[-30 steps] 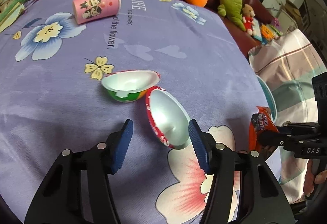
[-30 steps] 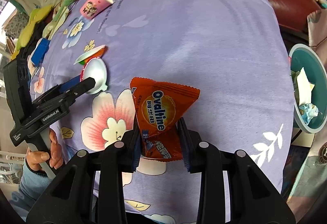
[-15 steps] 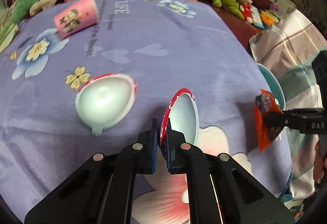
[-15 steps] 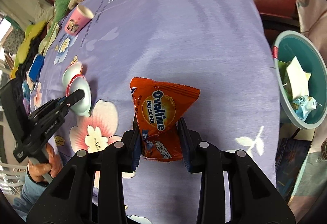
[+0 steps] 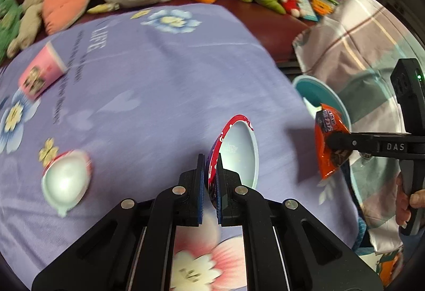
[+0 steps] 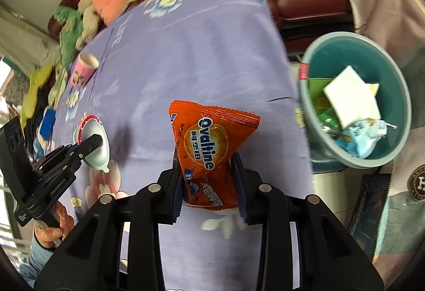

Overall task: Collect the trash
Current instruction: 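Carry the Ovaltine packet and white cup over the wastebasket, then open the right gripper to drop the Ovaltine packet into the wastebasket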

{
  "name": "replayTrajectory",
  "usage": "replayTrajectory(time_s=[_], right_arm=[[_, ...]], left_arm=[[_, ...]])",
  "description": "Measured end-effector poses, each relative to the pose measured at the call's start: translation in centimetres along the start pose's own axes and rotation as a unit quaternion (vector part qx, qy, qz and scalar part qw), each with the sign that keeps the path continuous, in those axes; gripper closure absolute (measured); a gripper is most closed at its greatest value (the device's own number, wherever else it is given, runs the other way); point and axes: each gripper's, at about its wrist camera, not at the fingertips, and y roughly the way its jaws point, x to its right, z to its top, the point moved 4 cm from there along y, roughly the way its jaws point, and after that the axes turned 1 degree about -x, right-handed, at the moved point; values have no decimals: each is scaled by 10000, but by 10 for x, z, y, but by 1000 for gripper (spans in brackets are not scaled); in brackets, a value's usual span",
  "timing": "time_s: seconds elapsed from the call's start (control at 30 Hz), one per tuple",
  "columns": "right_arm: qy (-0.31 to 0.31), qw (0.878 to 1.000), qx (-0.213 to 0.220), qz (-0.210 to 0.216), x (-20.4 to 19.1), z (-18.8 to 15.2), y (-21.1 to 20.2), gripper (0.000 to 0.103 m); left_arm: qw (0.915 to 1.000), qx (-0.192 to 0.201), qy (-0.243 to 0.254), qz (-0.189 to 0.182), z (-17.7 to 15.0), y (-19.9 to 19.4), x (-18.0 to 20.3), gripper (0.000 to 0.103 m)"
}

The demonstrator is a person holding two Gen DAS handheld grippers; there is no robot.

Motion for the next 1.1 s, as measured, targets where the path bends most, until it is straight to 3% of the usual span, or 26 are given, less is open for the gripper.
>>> replayTrajectory(time_s=[0.3, 0.57, 0.97, 1.1], right_arm=[[442, 9983, 373, -4, 58, 13, -30, 72], [944, 9917, 788, -383, 139, 35, -71, 71], [1195, 9875, 793, -654, 203, 60, -82, 71], [1190, 9878, 719, -700, 214, 70, -72, 58]], left_arm=[[9979, -114, 544, -324, 38, 24, 71, 96], [9927, -193, 954, -718, 70, 54, 141, 96], [9861, -396, 1234, -1040, 100, 101, 207, 96], [9855, -499, 1235, -1048, 105, 116, 213, 96]])
